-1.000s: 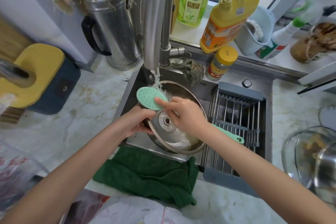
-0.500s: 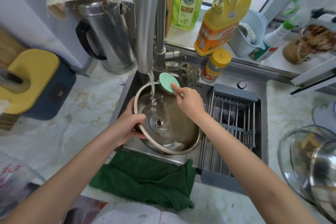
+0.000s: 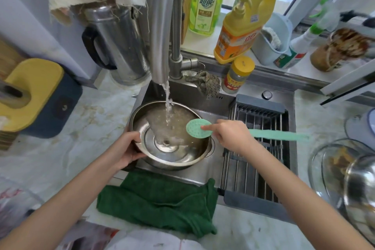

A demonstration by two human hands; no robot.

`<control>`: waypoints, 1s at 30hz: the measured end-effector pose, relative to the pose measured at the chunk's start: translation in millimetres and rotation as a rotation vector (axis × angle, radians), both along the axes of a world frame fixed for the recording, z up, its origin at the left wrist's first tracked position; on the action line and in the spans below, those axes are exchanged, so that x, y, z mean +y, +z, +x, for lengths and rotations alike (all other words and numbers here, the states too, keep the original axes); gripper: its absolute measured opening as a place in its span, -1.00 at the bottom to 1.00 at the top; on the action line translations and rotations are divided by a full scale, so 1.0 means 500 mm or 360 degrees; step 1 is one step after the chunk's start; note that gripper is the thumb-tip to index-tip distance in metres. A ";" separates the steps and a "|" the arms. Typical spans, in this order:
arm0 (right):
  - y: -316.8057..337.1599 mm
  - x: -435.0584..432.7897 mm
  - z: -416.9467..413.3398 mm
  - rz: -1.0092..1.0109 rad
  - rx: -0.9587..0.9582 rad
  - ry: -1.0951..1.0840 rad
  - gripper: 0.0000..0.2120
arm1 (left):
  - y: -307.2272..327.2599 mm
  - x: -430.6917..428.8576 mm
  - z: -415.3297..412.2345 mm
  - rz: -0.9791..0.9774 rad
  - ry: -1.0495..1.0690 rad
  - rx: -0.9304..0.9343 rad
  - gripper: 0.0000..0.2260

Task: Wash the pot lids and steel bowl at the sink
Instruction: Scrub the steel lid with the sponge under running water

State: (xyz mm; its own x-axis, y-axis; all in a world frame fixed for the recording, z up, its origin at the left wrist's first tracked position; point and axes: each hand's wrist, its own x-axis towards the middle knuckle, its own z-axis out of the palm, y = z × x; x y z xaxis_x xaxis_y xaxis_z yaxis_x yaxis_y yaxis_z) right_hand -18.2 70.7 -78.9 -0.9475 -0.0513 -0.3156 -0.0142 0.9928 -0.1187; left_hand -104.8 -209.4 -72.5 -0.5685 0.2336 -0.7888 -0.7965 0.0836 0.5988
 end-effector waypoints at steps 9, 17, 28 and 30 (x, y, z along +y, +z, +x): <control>0.060 -0.012 -0.143 0.0599 0.0239 0.0578 -0.68 | 0.060 0.011 -0.004 0.0108 -0.0228 -0.0021 -0.78; 0.034 -0.039 -0.214 0.0396 0.1033 0.1426 -0.73 | 0.067 0.023 -0.028 0.0017 -0.0611 -0.0024 -0.77; 0.053 -0.023 -0.209 0.0397 0.0345 0.1266 -0.74 | 0.075 0.023 -0.049 -0.0037 -0.0881 -0.0031 -0.73; 0.057 -0.017 -0.206 0.0360 0.0213 0.1187 -0.72 | 0.074 0.025 -0.052 -0.0010 -0.0889 -0.0009 -0.75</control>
